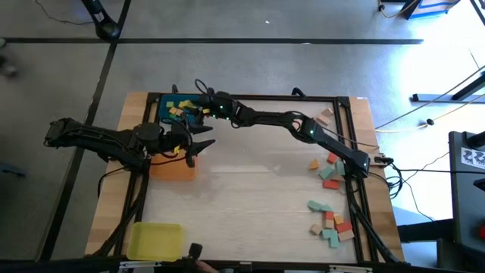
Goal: Sort blocks by size
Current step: Put the light green cube block into the blue bin
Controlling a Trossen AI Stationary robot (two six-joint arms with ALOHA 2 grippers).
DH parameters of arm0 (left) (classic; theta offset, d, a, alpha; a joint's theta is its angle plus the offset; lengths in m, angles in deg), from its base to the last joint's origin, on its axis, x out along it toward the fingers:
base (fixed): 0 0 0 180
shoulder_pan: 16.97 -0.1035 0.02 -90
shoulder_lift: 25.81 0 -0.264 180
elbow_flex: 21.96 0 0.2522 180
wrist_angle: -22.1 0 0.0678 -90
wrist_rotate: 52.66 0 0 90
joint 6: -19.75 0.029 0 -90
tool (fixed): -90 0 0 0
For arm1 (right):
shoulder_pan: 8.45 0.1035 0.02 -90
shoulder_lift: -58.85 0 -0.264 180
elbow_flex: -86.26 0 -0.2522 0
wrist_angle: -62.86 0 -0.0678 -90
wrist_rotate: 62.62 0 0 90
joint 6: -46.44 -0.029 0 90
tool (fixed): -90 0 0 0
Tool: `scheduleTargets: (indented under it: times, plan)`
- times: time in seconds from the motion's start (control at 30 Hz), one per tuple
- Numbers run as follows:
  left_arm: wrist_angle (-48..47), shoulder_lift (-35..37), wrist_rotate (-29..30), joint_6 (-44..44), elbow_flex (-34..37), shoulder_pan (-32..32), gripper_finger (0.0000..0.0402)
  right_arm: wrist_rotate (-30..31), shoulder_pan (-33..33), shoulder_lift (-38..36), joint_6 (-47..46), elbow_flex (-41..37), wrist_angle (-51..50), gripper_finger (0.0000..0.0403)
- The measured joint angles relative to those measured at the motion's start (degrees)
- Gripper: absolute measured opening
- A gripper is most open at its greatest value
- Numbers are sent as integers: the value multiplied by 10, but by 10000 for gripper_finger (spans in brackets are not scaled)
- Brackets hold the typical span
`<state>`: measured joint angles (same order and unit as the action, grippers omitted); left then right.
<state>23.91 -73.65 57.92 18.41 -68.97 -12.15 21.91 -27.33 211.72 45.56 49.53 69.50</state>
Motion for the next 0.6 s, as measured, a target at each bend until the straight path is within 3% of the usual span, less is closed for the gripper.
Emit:
scheduleTargets:
  times: [0.37,0.6]
  plan:
    - [0,0,0,16,0,0,205,64,-3,12,13,10,53,143]
    - [0,0,0,15,0,0,205,50,-3,12,12,10,40,204]
